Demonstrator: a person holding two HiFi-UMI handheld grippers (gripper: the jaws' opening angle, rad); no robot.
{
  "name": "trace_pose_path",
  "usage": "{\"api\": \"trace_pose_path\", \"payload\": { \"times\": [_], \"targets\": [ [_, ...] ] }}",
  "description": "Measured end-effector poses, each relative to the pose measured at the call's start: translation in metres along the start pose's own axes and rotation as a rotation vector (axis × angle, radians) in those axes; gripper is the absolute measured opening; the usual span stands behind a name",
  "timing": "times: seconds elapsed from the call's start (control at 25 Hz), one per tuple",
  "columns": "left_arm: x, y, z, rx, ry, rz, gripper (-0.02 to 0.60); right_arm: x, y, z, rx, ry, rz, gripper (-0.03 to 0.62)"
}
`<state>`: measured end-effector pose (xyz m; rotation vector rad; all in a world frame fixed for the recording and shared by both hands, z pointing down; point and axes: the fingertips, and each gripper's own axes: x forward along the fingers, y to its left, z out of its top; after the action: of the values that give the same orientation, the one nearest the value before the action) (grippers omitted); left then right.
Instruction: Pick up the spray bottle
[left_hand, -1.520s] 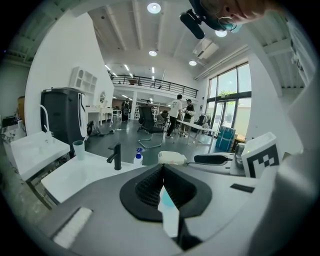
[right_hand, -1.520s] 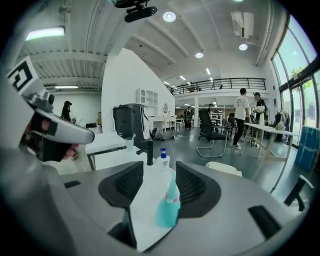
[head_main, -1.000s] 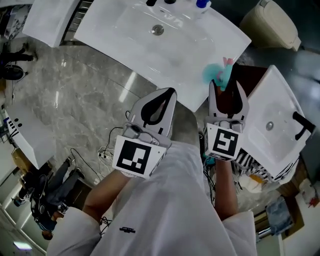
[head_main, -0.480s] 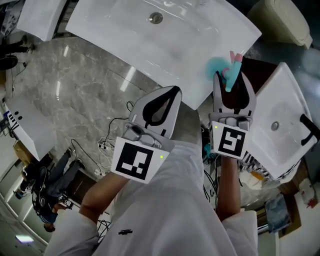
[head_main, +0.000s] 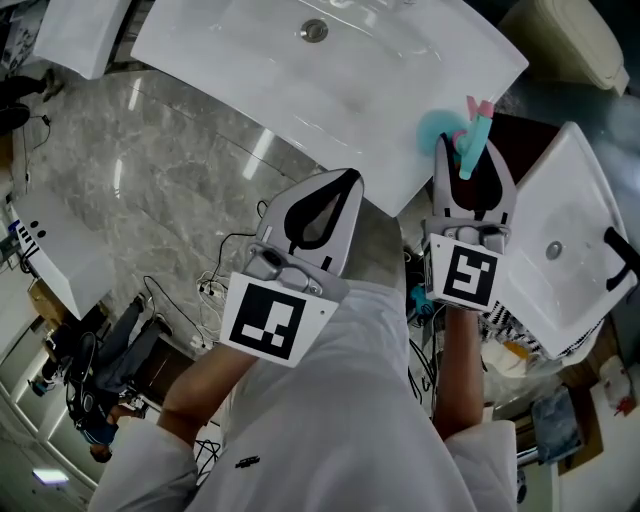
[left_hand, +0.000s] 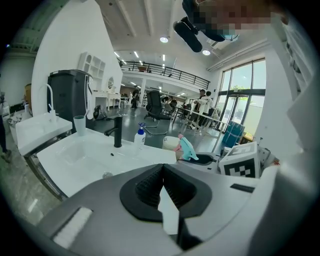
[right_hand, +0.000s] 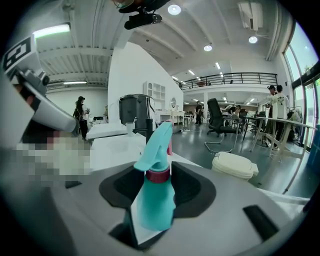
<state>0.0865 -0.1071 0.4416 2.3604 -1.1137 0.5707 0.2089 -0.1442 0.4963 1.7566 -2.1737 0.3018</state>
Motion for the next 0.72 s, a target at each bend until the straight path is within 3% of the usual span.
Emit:
{"api": "trace_pose_path", "payload": {
  "times": [0.44,0.72],
  "targets": [
    [-0.007,0.005,0.007,0.015,-0.011,-0.014,0.005,-0.002,0.001,0.002,0.046,0.029,0.012,0.140],
    [-0.026,0.010,0.020,0.030,-0.030,-0.026,0.005,-0.014,0.007,0.029,0.035,0.017,0.015,0.137]
  ]
}}
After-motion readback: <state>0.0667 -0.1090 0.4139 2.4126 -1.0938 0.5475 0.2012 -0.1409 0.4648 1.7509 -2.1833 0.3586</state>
